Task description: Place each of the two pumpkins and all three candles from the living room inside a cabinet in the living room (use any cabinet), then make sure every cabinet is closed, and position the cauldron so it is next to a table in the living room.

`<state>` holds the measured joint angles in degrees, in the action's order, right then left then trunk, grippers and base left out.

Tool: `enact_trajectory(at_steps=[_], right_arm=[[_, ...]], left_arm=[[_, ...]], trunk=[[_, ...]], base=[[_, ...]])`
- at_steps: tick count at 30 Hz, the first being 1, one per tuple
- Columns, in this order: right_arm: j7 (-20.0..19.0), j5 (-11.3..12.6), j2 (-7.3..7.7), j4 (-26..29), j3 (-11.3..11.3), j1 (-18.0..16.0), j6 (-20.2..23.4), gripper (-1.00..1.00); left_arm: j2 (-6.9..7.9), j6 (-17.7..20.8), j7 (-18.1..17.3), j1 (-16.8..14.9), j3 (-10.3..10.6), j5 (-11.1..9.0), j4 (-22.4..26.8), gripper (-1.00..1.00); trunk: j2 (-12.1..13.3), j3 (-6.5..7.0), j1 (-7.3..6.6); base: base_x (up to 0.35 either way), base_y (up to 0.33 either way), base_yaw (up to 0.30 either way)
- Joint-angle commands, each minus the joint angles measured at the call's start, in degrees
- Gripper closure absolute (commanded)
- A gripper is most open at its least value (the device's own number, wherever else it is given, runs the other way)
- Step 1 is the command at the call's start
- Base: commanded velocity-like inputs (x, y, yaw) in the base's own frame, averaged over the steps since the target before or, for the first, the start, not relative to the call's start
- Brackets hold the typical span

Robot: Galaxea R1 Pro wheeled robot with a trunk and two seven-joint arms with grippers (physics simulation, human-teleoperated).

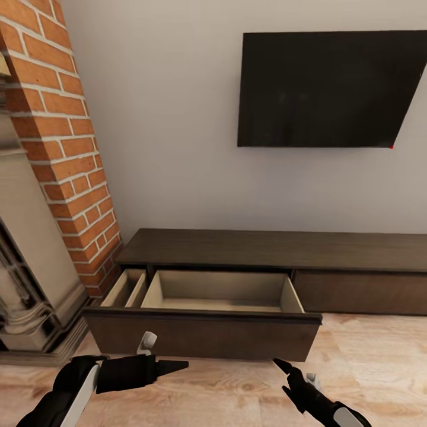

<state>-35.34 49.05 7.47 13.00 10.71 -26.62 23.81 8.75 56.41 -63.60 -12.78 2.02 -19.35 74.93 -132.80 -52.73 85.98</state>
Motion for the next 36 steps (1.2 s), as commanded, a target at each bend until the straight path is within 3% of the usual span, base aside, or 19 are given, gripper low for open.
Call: enact_trajectory(at_steps=[1, 15, 36], right_arm=[[0.0, 0.3, 0.01, 0.0, 0.1, 0.0, 0.4, -1.00], [0.2, 0.3, -0.08, 0.0, 0.1, 0.0, 0.2, -1.00], [0.5, 0.3, -0.09, 0.0, 0.1, 0.0, 0.2, -1.00]], left_arm=[[0.03, 0.3, 0.0, 0.0, 0.1, -0.1, 0.0, -1.00], [0.03, 0.2, 0.0, 0.0, 0.0, 0.2, -0.1, -1.00], [-1.36, 0.1, 0.2, 0.0, 0.1, 0.9, 0.0, -1.00]], trunk=[[0.4, 0.13, -0.24], [0.8, 0.31, -0.46], [0.8, 0.31, -0.46]], base=[[0.000, 0.000, 0.260], [-0.019, 0.000, 0.287], [-0.318, 0.000, 0.292]])
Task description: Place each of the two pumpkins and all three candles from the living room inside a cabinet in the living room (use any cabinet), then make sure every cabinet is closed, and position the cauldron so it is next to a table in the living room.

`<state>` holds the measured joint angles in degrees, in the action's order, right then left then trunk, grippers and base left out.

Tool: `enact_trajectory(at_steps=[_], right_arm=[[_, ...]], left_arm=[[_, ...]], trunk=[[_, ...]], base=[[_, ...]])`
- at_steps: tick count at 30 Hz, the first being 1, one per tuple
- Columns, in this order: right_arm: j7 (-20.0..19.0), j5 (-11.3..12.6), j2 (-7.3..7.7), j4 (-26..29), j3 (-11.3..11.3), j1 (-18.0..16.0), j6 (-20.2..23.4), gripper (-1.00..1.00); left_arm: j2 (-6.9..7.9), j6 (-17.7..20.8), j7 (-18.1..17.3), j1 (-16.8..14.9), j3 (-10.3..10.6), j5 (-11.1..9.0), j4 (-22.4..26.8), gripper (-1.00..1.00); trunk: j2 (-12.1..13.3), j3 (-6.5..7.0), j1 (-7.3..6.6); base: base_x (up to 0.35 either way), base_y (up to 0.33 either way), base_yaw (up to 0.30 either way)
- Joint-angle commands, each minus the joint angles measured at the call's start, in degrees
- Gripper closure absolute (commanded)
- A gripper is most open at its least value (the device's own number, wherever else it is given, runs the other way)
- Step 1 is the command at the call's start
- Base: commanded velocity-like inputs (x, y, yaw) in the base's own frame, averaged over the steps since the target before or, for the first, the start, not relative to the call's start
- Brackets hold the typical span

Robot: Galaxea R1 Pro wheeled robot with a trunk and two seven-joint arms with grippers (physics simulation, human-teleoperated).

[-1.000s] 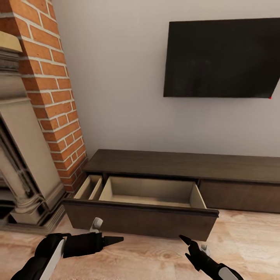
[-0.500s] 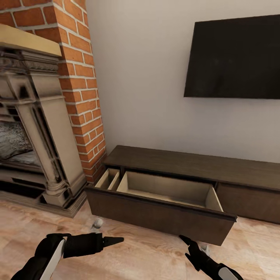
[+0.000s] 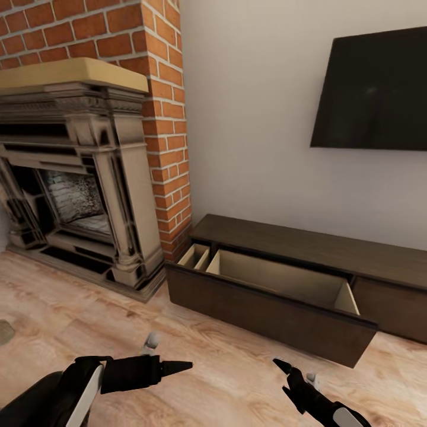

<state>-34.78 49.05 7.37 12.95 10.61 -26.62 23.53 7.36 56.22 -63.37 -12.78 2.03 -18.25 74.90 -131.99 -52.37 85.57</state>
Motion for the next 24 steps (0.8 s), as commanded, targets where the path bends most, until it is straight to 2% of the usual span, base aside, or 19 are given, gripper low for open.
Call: enact_trajectory(at_steps=[1, 15, 24], right_arm=[[0.0, 0.3, 0.01, 0.0, 0.2, 0.0, 0.5, -1.00], [0.1, 0.3, 0.01, 0.0, 0.1, 0.0, 0.3, -1.00], [0.1, 0.3, 0.01, 0.0, 0.1, 0.0, -1.8, -1.00]], left_arm=[[0.03, 0.3, 0.0, 0.0, 0.1, -0.2, 0.0, -1.00], [0.02, 0.3, 0.0, 0.0, 0.1, -0.3, 0.0, -1.00], [0.02, 0.3, 0.0, 0.0, 0.1, -0.3, -0.1, -1.00]], trunk=[[0.0, -0.05, -0.05], [0.0, -0.05, -0.05], [0.0, -0.05, -0.05]], base=[[-0.335, 0.000, 0.294], [-0.335, 0.000, 0.296], [-0.333, 0.000, 0.299]])
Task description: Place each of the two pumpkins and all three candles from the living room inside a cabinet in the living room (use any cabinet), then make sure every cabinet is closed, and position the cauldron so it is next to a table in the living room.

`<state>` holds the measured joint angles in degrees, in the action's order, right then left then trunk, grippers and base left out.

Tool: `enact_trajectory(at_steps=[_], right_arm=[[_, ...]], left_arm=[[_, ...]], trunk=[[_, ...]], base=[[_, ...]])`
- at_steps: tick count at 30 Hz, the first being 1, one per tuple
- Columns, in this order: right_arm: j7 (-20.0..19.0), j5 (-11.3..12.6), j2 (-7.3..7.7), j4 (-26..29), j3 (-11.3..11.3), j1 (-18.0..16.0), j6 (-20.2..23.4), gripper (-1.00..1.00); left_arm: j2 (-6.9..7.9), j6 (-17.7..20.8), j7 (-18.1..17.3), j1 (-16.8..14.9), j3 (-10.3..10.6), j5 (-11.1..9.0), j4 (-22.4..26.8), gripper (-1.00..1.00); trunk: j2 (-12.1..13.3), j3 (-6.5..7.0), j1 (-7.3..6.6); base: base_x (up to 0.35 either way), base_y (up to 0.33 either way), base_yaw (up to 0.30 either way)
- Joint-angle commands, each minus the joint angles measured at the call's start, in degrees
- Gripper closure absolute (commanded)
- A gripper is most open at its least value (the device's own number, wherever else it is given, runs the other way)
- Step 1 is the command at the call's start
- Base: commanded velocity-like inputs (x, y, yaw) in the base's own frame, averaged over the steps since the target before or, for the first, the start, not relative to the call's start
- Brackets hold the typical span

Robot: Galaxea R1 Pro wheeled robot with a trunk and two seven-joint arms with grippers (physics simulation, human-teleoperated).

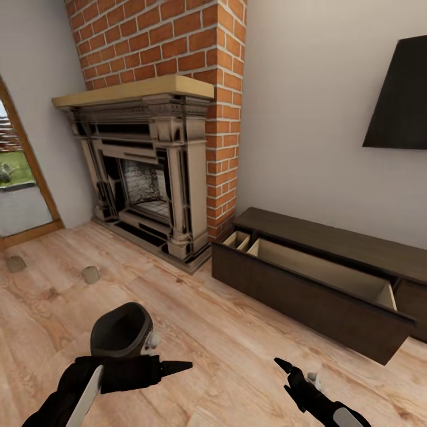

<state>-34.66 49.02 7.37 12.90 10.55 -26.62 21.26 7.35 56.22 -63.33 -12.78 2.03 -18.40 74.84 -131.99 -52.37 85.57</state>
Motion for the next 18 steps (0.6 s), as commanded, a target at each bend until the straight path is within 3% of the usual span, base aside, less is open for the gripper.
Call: enact_trajectory(at_steps=[1, 7, 18], right_arm=[[-0.1, 0.4, 0.01, 0.0, 0.2, 0.0, 0.4, -1.00], [-0.1, 0.4, 0.01, 0.0, 0.2, 0.0, 0.3, -1.00], [-0.1, 0.4, 0.01, -0.1, 0.2, 0.0, 0.0, -1.00]], left_arm=[[0.03, 0.3, 0.0, -0.1, 0.1, -0.1, 0.0, -1.00], [0.03, 0.3, 0.0, -0.1, 0.1, -0.2, 0.0, -1.00], [0.03, 0.3, 0.0, -0.1, 0.0, -0.2, 0.0, -1.00]], trunk=[[0.0, -0.05, -0.05], [0.0, -0.05, -0.05], [0.0, -0.05, -0.05]], base=[[-0.322, 0.000, 0.299], [-0.238, 0.000, 0.299], [-0.023, 0.000, 0.299]])
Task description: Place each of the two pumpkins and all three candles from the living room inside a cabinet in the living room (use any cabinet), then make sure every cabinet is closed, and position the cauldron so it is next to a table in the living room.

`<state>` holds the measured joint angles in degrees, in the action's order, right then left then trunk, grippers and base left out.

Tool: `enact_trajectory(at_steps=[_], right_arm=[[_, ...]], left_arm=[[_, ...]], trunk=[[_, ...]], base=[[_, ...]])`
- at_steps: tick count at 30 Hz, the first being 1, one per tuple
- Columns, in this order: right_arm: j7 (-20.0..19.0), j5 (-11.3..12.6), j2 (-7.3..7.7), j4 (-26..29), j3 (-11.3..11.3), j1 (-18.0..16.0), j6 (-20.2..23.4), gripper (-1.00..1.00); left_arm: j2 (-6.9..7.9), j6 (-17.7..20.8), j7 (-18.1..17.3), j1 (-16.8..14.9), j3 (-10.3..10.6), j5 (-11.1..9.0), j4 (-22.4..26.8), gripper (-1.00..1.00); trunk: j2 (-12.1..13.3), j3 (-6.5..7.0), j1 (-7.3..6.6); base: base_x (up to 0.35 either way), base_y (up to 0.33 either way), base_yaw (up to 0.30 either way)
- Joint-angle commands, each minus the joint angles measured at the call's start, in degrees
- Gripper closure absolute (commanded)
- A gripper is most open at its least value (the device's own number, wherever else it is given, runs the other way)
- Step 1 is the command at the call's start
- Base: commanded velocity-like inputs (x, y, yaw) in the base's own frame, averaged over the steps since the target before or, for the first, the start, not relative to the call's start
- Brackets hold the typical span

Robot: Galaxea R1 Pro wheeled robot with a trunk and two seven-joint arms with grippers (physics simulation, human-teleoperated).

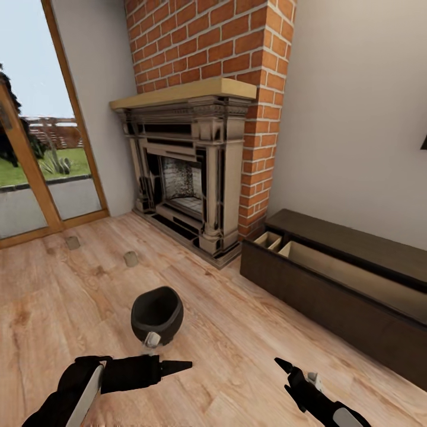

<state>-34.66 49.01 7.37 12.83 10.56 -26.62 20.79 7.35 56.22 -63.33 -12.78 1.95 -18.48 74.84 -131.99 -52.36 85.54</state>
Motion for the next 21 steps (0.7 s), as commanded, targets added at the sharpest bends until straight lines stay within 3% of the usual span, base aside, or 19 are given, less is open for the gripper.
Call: enact_trajectory(at_steps=[1, 11, 17, 21], right_arm=[[-0.1, 0.4, 0.01, 0.0, 0.2, 0.0, 0.5, -1.00], [-0.1, 0.3, 0.01, 0.1, 0.2, 0.0, 0.5, -1.00], [-0.1, -1.9, 0.01, 0.0, 0.2, 0.0, -0.1, -1.00], [-0.1, -2.2, 0.01, 0.0, 0.2, 0.0, -0.2, -1.00]], left_arm=[[0.03, 0.3, 0.0, -0.1, 0.1, -0.2, 0.0, -1.00], [0.03, 0.3, 0.0, -0.1, 0.1, -0.2, 0.0, -1.00], [0.03, 0.3, 0.0, -0.1, 0.1, -0.2, 0.0, -1.00], [0.03, 0.3, 0.0, -0.1, 0.1, -0.2, 0.0, -1.00]], trunk=[[0.0, -0.05, -0.01], [0.0, -0.05, -0.01], [0.0, -0.05, -0.01], [0.0, -0.05, -0.01]], base=[[-0.001, 0.000, 0.299], [0.000, 0.000, 0.299], [0.000, 0.000, 0.299], [0.000, 0.000, 0.299]])
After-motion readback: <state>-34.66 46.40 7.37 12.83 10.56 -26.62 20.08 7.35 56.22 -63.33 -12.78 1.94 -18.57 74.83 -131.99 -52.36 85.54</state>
